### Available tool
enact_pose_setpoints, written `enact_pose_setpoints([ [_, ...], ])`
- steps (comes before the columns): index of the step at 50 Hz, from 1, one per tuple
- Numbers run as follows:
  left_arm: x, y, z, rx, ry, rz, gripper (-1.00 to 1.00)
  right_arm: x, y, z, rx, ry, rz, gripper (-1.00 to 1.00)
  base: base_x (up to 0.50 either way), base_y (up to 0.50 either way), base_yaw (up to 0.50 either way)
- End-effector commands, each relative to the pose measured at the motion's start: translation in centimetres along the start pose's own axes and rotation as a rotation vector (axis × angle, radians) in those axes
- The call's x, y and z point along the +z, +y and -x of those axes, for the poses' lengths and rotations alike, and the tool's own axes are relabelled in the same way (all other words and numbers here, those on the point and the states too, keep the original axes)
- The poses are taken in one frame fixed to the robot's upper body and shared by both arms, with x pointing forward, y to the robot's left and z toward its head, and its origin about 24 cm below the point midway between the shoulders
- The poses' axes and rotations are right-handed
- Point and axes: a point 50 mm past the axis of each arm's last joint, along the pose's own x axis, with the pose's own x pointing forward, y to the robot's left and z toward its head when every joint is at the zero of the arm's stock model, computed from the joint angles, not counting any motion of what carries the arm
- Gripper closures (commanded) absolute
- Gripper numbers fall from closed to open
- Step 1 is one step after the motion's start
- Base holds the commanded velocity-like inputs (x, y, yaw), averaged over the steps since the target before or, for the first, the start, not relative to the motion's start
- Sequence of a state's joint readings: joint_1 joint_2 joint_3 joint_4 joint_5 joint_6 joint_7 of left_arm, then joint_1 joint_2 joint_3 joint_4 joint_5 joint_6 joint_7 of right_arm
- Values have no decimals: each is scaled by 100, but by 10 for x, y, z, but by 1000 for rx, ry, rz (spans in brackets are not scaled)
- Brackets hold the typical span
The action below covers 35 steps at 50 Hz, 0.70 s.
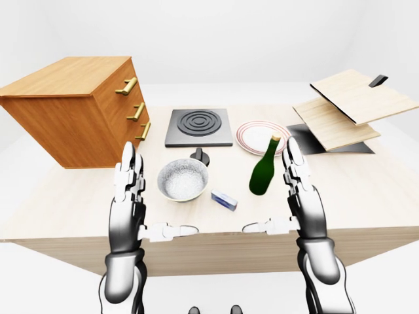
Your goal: Put the bowl on the top of the cabinet.
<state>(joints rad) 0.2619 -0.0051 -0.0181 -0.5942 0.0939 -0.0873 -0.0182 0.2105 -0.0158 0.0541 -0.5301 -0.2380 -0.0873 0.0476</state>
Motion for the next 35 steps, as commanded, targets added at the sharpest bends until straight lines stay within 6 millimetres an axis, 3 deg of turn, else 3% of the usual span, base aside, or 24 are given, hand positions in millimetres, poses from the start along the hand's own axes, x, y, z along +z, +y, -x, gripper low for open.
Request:
enact_pose_setpoints([
  [1, 4, 0, 2, -5, -9, -6, -100, 6, 0, 2, 6, -17, 14, -100, 0, 50, 0],
  [35, -2, -6, 1, -50, 12, 3, -100, 3, 1, 2, 12, -7, 3, -100, 0, 50, 0],
])
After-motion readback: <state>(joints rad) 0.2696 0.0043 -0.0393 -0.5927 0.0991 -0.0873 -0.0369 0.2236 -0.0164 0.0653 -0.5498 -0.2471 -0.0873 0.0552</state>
